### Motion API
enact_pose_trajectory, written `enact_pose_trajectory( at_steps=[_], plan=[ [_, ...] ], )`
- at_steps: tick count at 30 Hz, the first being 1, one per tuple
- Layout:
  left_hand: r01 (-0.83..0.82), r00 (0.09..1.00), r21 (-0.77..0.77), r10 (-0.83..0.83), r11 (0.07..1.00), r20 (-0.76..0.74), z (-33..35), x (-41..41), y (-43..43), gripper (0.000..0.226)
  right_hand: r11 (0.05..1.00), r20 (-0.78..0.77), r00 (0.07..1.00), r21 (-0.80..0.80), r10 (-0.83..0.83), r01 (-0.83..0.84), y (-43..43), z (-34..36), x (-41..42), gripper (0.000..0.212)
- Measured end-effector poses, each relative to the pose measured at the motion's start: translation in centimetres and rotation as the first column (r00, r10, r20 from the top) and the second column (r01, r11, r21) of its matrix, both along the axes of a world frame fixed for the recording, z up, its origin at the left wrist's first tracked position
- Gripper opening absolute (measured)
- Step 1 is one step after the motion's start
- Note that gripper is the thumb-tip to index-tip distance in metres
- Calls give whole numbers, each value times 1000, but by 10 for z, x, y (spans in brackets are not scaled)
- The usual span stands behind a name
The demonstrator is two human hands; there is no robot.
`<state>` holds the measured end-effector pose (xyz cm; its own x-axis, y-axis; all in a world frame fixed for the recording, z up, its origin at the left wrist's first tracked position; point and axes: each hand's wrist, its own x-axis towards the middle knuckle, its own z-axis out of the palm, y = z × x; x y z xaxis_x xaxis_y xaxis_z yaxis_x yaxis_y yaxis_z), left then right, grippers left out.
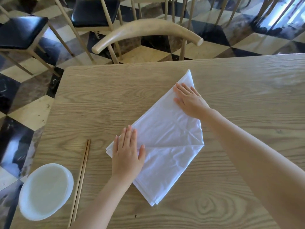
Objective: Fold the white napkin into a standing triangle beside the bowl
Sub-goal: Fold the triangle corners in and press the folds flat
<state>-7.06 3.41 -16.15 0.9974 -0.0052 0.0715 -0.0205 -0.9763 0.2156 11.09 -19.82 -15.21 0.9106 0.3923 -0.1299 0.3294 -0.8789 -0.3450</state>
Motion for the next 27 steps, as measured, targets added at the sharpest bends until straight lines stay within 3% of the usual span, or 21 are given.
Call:
enact_pose_trajectory(
  at_steps=[4, 7, 9, 11, 14, 17, 20, 27],
  plan=[
    [-100, 989, -45, 104, 994, 103, 13, 32, -8, 34, 871, 78, 933, 393, -350, 294, -5, 7, 4, 36],
    [-127, 984, -87, 137, 988, 114, 16, 61, -15, 23, 740, 11, 827, 454, -561, 496, -6, 13, 18, 12],
    [-147, 986, -128, 156, 981, 64, 17, 74, -18, 15, 669, -89, 766, 431, -636, 605, -3, 19, 32, 25],
    [-184, 982, -184, 190, 965, 14, 15, 81, -18, 14, 608, -222, 710, 388, -668, 693, -2, 24, 46, 34],
    [-200, 978, -278, 207, 939, -5, 12, 85, -12, 11, 527, -415, 642, 366, -645, 767, -2, 33, 62, 28],
    [-185, 981, -356, 193, 916, -12, 11, 85, -7, 8, 506, -526, 601, 332, -601, 796, -4, 44, 70, 40],
    [-170, 983, -377, 181, 911, -6, 13, 83, -5, 10, 506, -554, 603, 339, -573, 793, -6, 50, 76, 35],
    [-159, 987, -336, 148, 928, -56, 16, 80, 4, 10, 424, -465, 618, 460, -634, 780, -3, 40, 79, 20]
  ],
)
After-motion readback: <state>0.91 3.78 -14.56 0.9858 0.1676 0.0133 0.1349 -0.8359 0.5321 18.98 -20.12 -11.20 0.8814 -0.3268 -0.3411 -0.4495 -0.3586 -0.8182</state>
